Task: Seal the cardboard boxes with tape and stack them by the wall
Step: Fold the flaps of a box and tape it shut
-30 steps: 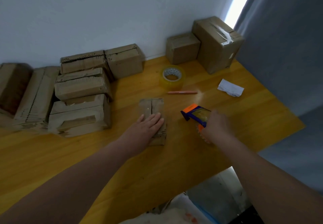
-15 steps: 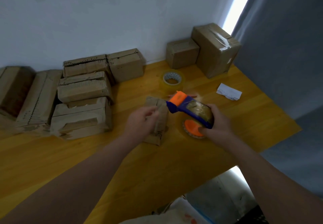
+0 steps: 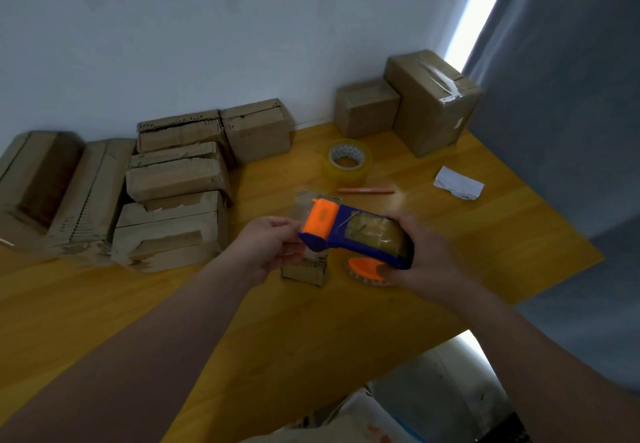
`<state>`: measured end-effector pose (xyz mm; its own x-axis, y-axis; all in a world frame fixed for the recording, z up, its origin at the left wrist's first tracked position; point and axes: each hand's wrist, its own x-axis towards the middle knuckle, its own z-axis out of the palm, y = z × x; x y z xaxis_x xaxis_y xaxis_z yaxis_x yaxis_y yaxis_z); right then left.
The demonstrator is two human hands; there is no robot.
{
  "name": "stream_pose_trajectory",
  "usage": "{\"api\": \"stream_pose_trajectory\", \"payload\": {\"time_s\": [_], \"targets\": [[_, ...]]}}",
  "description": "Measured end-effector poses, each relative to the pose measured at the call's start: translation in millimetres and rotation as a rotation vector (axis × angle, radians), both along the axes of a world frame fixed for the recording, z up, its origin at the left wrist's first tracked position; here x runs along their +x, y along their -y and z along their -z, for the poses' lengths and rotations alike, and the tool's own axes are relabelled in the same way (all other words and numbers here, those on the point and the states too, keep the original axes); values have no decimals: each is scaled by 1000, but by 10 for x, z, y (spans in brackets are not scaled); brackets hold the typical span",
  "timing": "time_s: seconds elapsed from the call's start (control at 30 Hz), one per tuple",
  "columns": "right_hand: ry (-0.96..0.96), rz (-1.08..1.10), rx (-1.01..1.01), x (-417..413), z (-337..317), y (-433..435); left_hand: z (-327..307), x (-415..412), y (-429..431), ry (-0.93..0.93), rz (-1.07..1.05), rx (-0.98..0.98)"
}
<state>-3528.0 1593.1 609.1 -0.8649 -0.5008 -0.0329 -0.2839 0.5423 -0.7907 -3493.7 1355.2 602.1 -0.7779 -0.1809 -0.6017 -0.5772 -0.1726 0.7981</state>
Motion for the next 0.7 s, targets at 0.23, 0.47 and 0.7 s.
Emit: {"api": "stream_pose_trajectory", "payload": {"time_s": [0.23, 0.47, 0.7], "targets": [[-55, -181, 28, -1, -174, -33, 108, 106, 33, -55, -60, -166], [-73, -241, 108, -18, -153, -356, 290, 319, 344, -94, -205, -358], [-118, -253, 177, -81, 86, -438, 473, 361, 209, -117, -226, -462]]}}
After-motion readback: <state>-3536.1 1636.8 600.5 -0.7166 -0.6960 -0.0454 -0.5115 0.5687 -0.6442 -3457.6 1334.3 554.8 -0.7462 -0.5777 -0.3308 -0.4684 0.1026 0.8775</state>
